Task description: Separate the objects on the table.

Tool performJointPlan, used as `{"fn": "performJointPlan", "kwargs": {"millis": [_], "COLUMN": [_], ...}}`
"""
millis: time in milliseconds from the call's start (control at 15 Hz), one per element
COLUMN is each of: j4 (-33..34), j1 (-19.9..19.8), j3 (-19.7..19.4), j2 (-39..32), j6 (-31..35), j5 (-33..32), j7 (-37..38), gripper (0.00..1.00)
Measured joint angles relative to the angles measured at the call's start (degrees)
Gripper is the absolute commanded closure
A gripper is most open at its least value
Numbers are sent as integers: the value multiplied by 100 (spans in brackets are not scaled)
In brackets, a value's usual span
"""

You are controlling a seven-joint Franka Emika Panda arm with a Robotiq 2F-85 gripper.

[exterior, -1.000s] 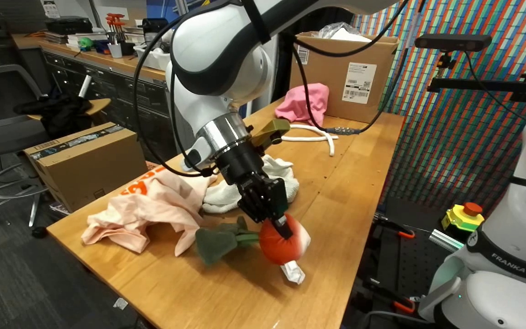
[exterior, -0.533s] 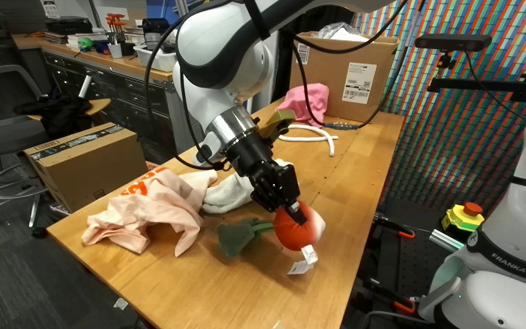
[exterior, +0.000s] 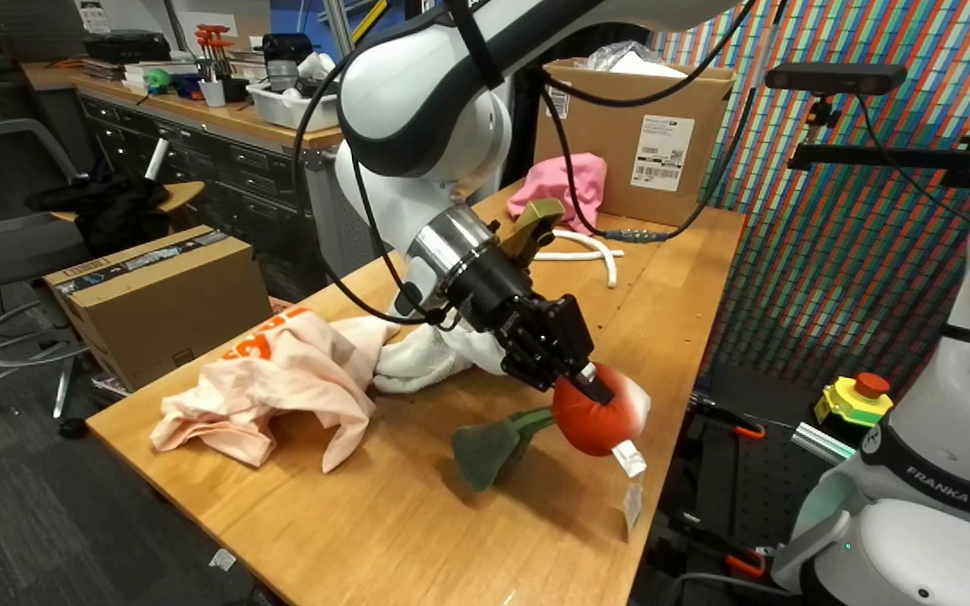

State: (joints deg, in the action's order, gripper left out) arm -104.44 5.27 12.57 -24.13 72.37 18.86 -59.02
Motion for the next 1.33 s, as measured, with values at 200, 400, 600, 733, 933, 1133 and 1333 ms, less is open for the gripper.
{"fn": "performJointPlan", "kwargs": {"millis": [200,400,600,733,933,1133,1333], "j4": [-83,-104,-93,-83,-67,-64,-95], "j1": [20,33,31,23,-17,-33,-42], "j3": [1,1,-22,-84,-189,-291,-400], "j2": [-14,-16,-9,6,46,97,219], "j6": [-7,59,315,507,785,1222,1829], "j5": [0,-54,-113,-126,-157,-364,-675], "j7": [13,45,129,221,337,467,669], "gripper": [52,29,7,0,0,0,0]}}
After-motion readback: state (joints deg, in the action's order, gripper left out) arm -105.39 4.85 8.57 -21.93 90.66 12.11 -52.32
